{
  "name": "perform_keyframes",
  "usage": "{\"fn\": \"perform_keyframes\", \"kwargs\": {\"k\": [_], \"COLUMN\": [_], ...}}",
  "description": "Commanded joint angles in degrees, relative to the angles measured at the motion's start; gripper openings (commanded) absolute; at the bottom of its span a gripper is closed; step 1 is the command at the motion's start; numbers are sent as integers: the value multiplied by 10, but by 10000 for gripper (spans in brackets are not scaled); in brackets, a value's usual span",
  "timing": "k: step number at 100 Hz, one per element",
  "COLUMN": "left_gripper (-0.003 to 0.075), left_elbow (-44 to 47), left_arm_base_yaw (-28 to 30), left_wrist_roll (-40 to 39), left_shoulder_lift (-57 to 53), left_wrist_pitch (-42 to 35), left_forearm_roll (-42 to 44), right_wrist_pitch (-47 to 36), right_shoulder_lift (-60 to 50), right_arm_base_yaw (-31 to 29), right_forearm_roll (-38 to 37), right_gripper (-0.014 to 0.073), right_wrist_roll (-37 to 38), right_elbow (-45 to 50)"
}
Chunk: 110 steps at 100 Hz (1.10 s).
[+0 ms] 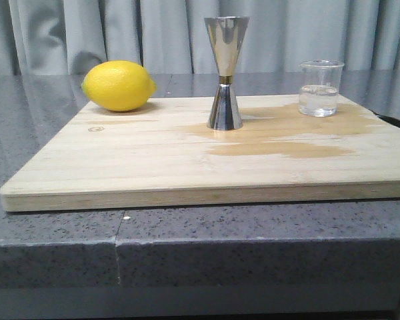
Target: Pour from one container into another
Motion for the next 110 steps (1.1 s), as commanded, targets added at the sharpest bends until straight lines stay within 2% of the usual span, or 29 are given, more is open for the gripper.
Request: {"fn": "perform_keyframes", "kwargs": {"k": [1, 98, 110], "left_gripper": [-19, -19, -19], "left_elbow": [21, 21, 21], "left_arm_base_yaw": [-5, -5, -5], "left_wrist_roll": [-1, -1, -1], "left_shoulder_lift": [-14, -14, -14], "left_wrist_pitch": [-47, -48, -87], "left_forearm_roll": [-4, -4, -4], "right_wrist_pitch": [-43, -58, -72], "right_shoulder_lift": [-10, -10, -10], "right_arm_base_yaw": [-4, -4, -4], "right_forearm_roll": [1, 1, 2], "right_gripper": [-75, -75, -75], "right_wrist_roll": [-1, -1, -1], "right_elbow": [14, 14, 14]}}
